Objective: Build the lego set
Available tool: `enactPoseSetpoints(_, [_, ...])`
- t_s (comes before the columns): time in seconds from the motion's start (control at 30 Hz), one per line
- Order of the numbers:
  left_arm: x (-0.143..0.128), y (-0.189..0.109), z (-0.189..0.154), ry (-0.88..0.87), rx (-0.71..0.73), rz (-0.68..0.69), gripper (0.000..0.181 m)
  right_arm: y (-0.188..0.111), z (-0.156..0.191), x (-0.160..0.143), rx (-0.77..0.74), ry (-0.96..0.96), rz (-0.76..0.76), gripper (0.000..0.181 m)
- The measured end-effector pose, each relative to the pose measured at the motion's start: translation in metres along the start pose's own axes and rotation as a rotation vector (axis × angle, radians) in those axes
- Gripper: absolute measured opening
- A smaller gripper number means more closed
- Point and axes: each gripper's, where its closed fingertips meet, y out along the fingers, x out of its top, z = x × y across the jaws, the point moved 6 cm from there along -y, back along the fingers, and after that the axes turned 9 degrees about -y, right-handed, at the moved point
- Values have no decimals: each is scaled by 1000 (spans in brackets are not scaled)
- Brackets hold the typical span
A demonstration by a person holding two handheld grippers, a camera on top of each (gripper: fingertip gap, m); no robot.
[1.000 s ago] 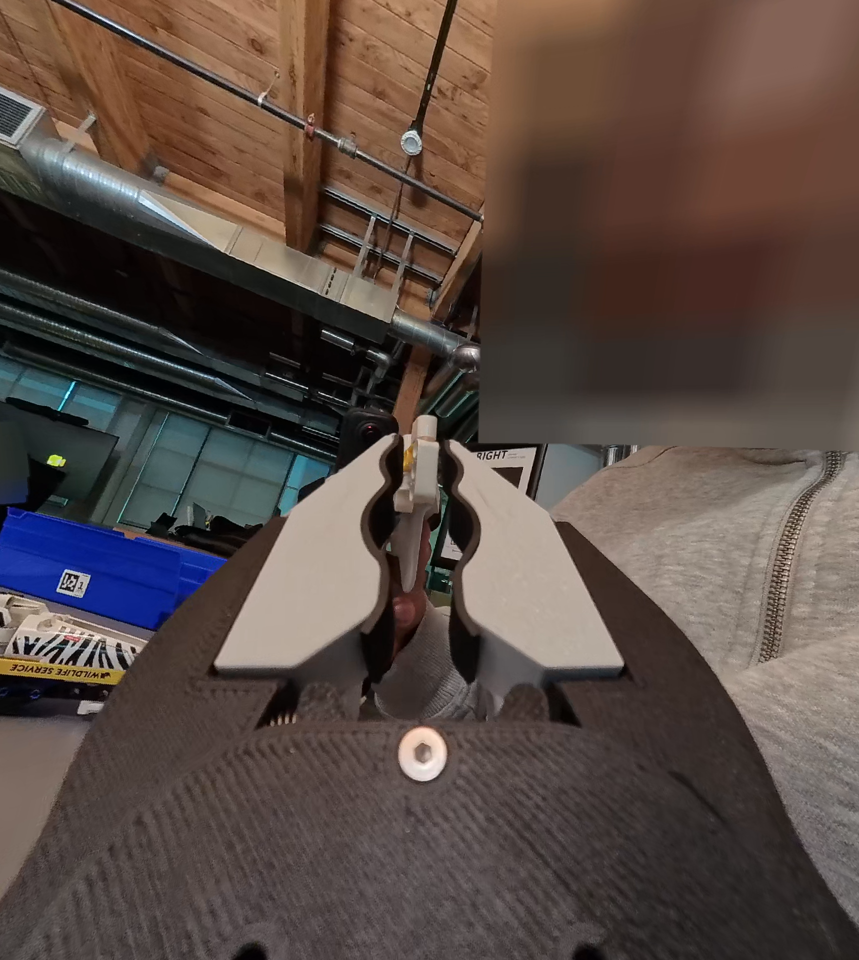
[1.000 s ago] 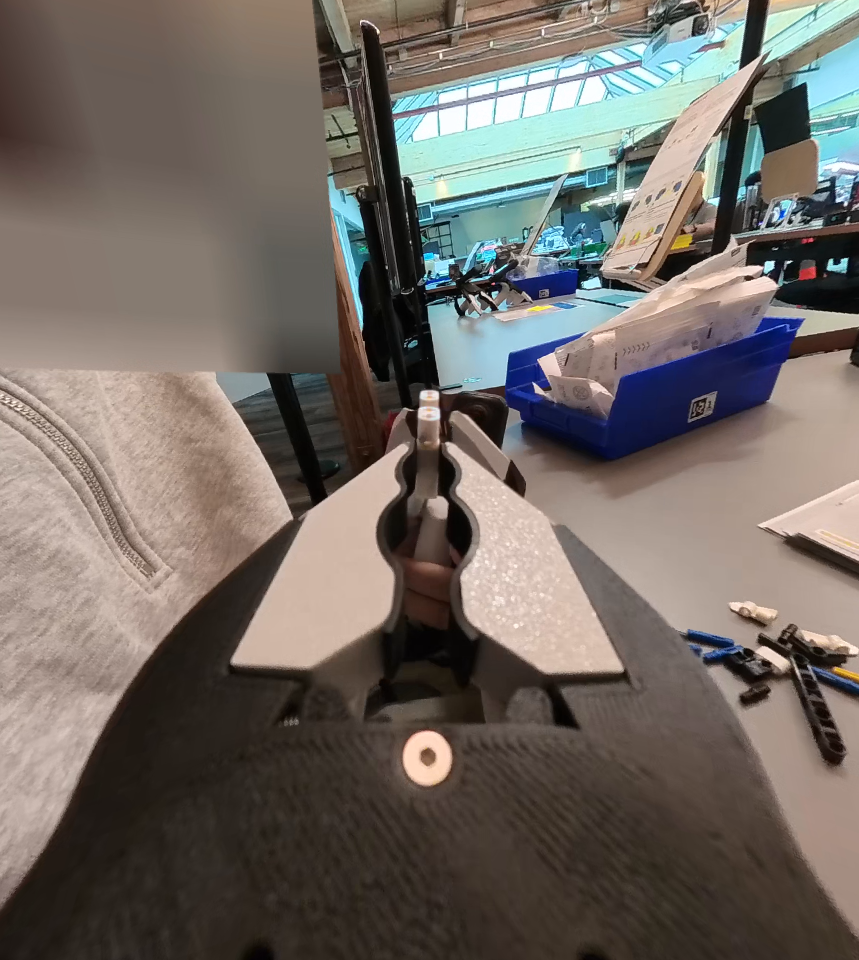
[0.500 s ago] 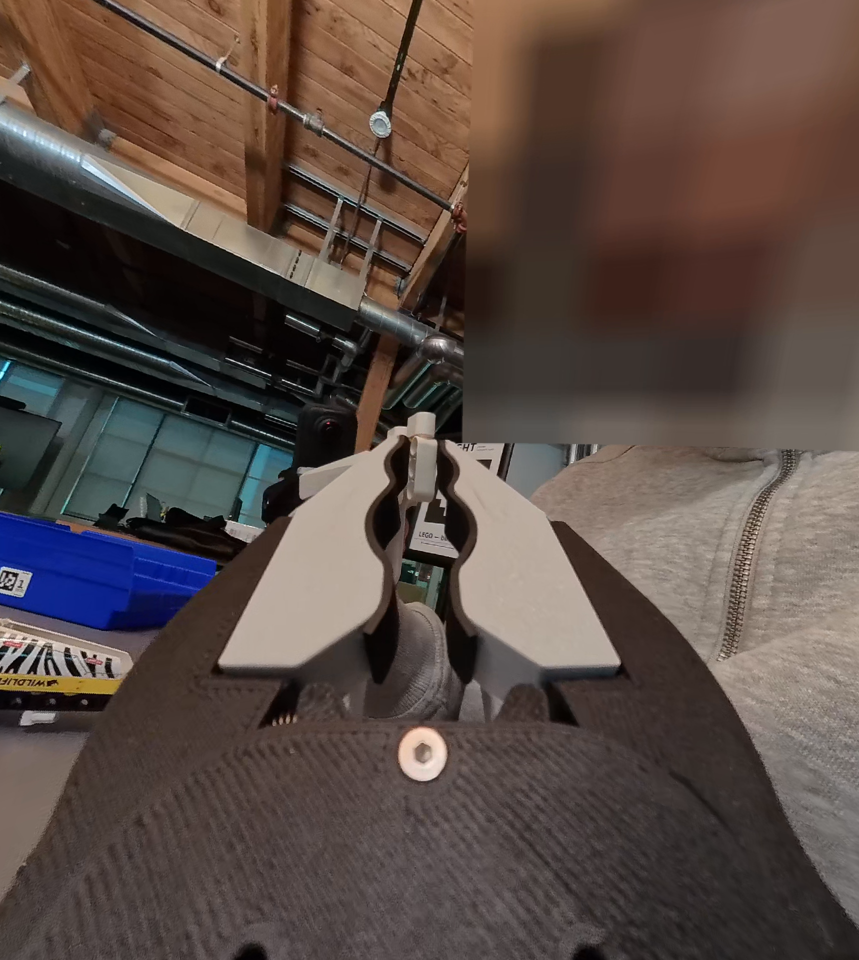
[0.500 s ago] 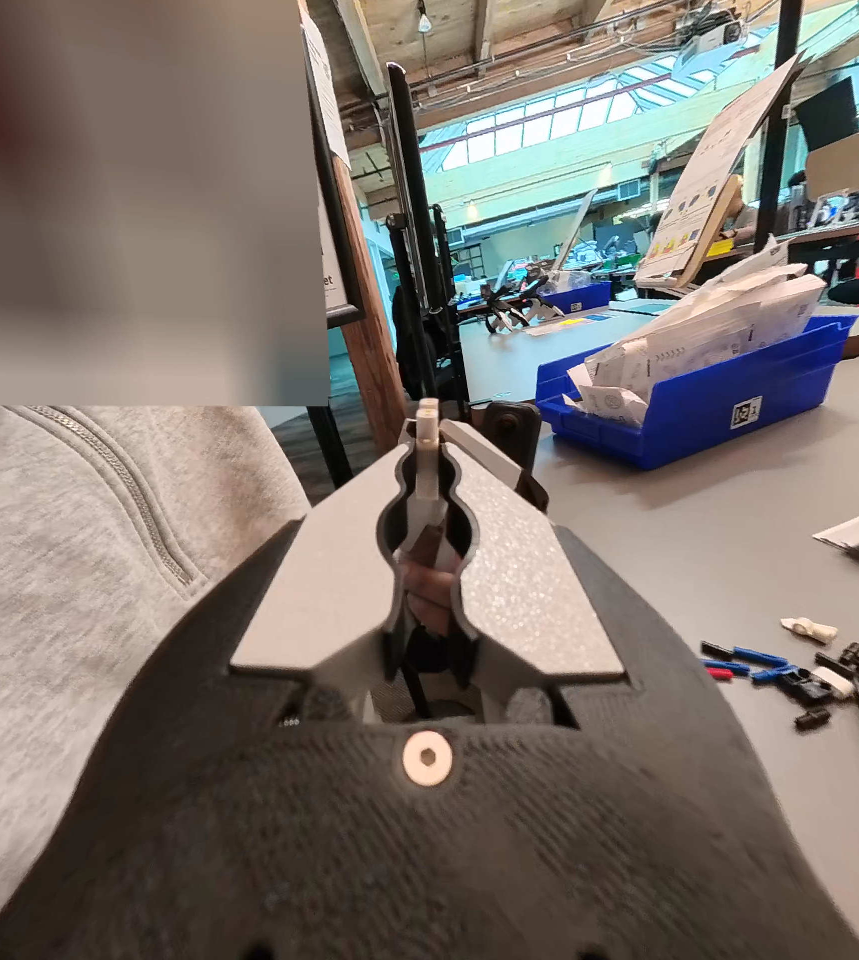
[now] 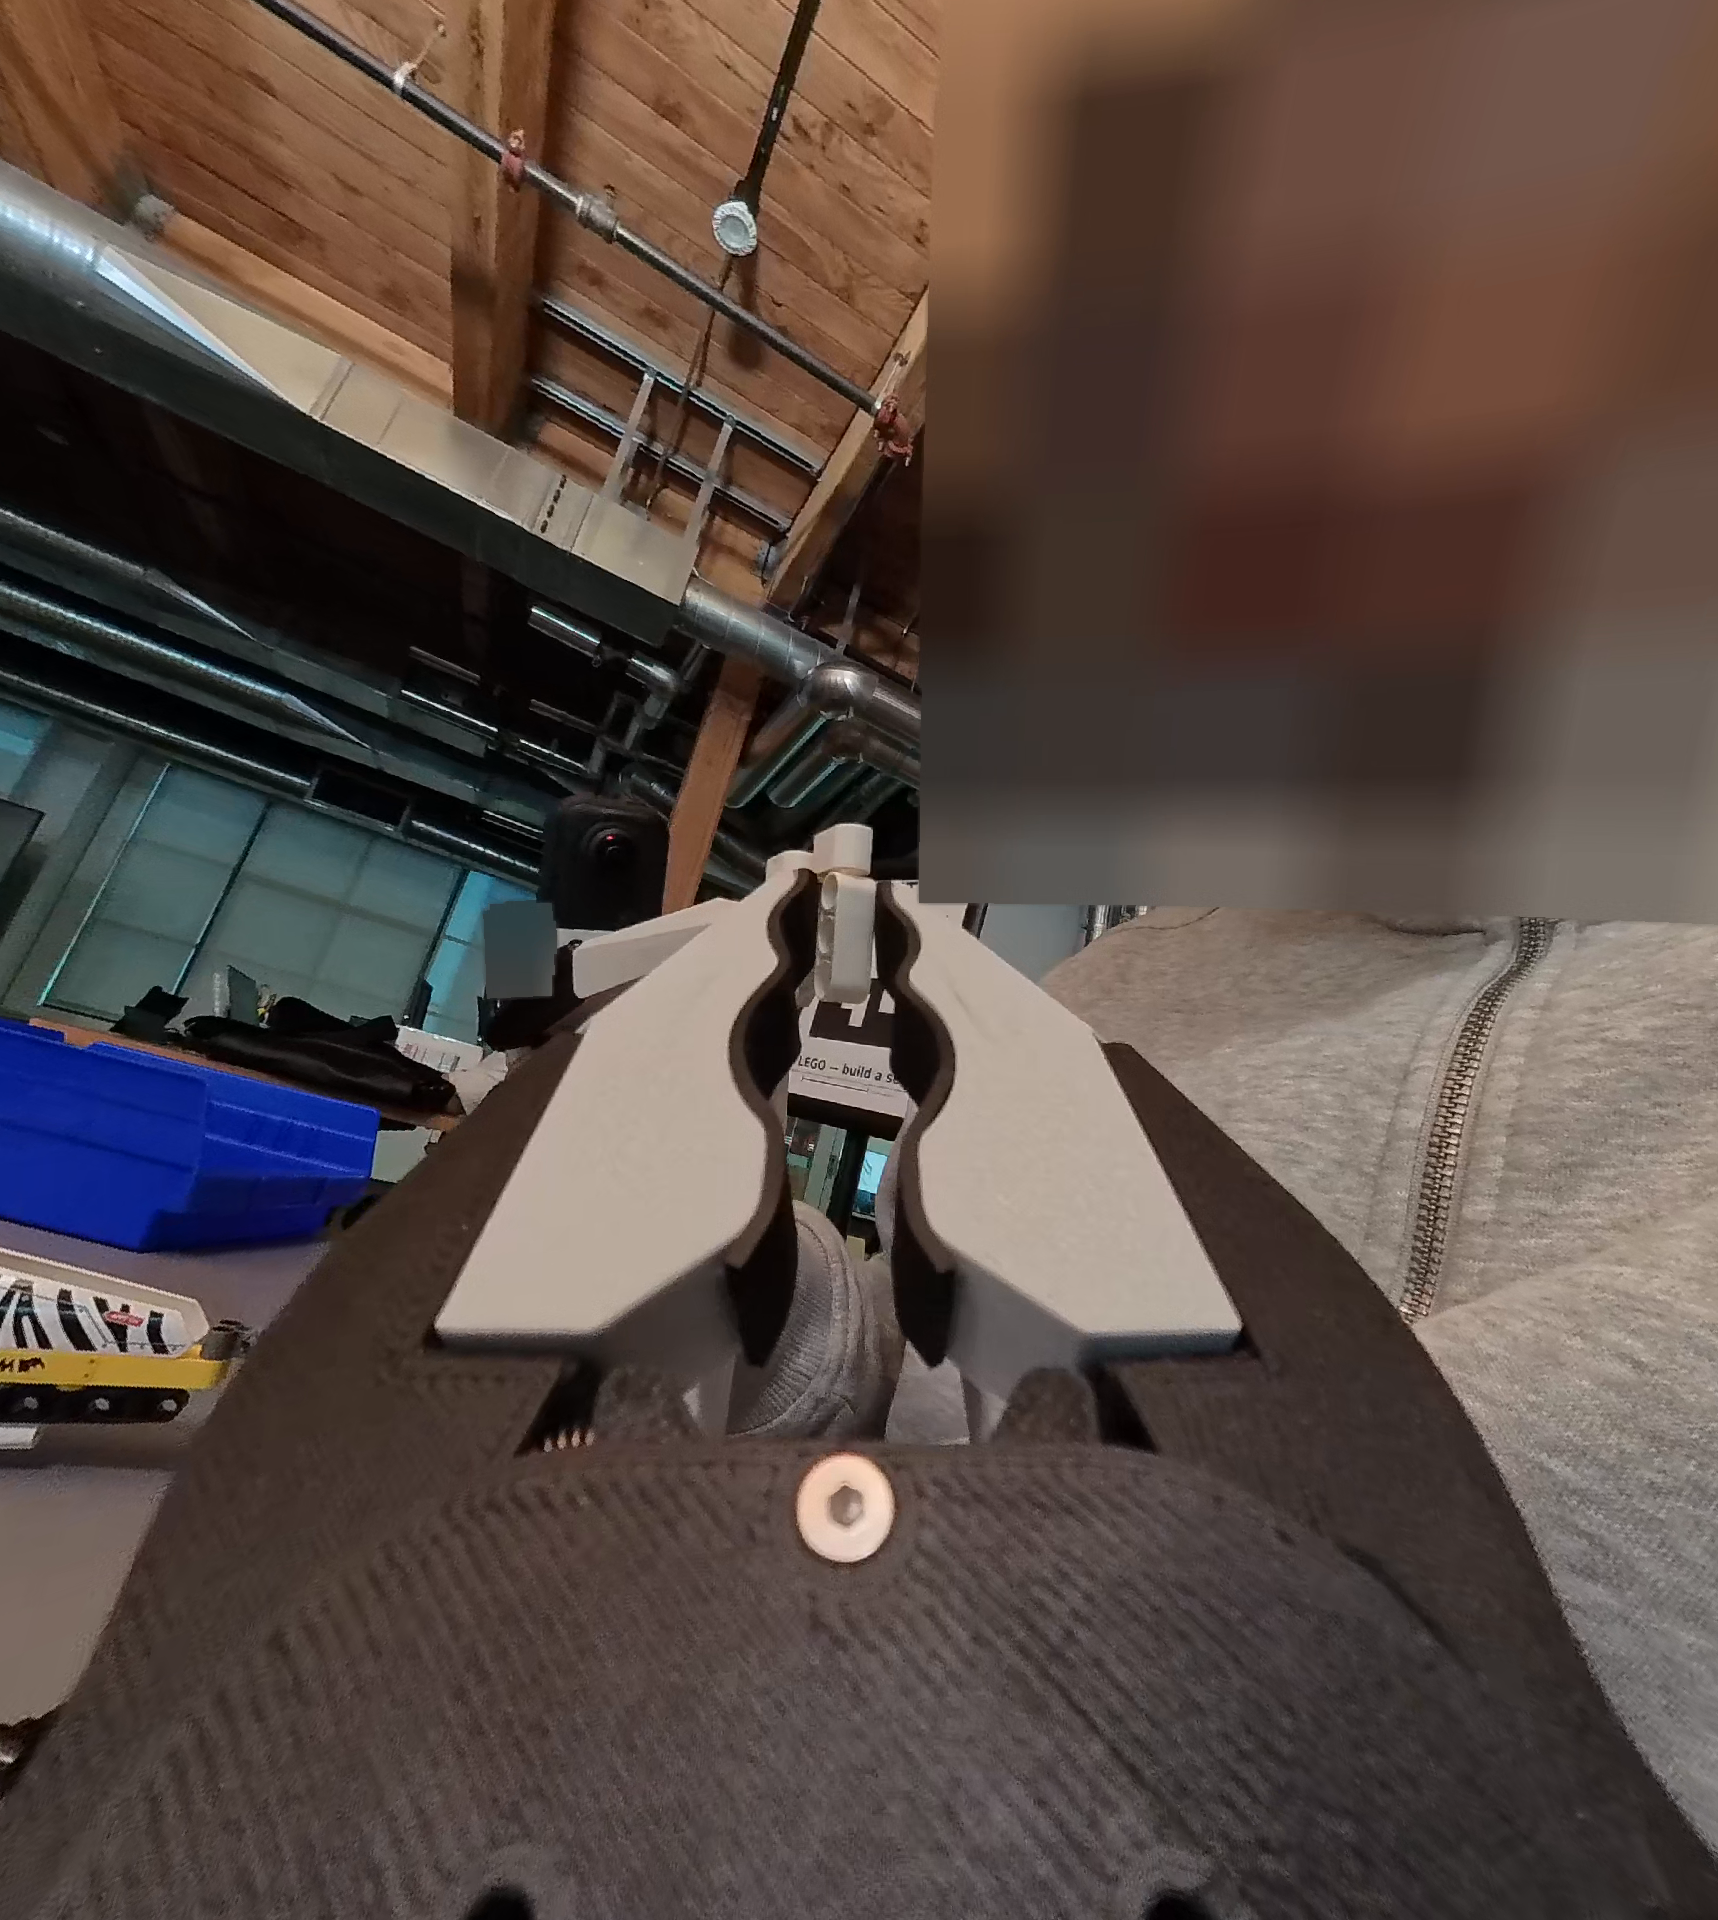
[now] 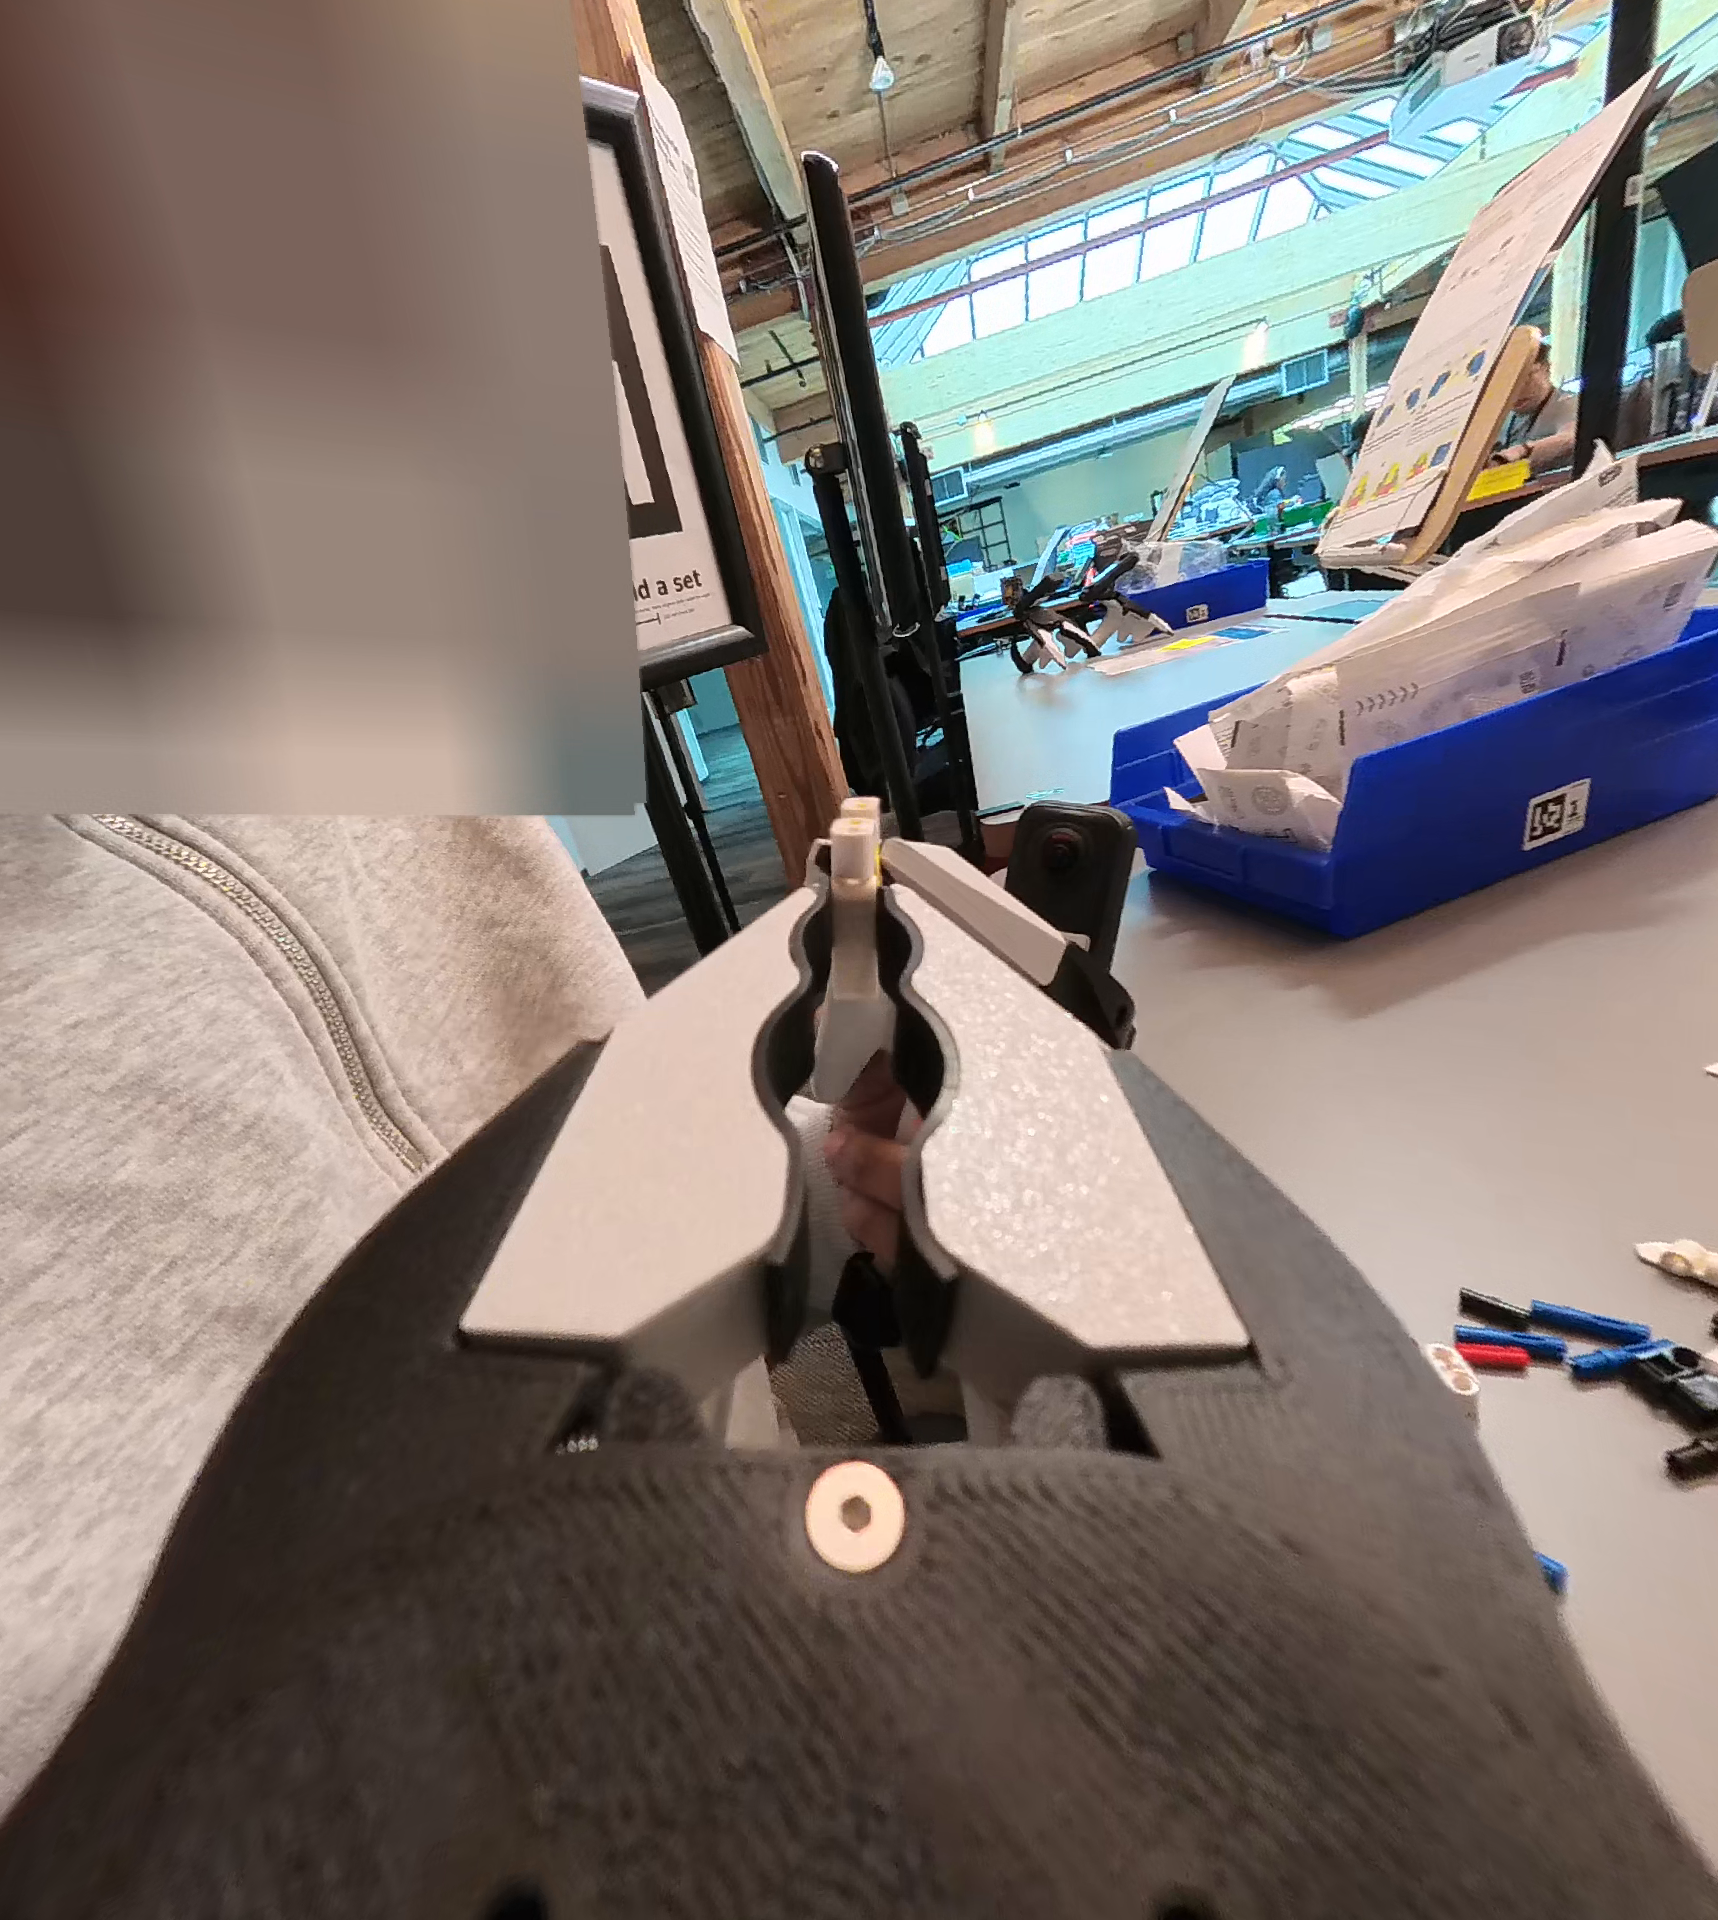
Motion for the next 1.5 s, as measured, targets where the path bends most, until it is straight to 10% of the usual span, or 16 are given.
enactPoseSetpoints(1.23, [-2,2,0,-96,-81,38,8,0,6,-1,90,48,-10,6])
enactPoseSetpoints(1.5, [3,-4,8,45,83,-57,7,-4,-10,-2,-29,52,7,5])
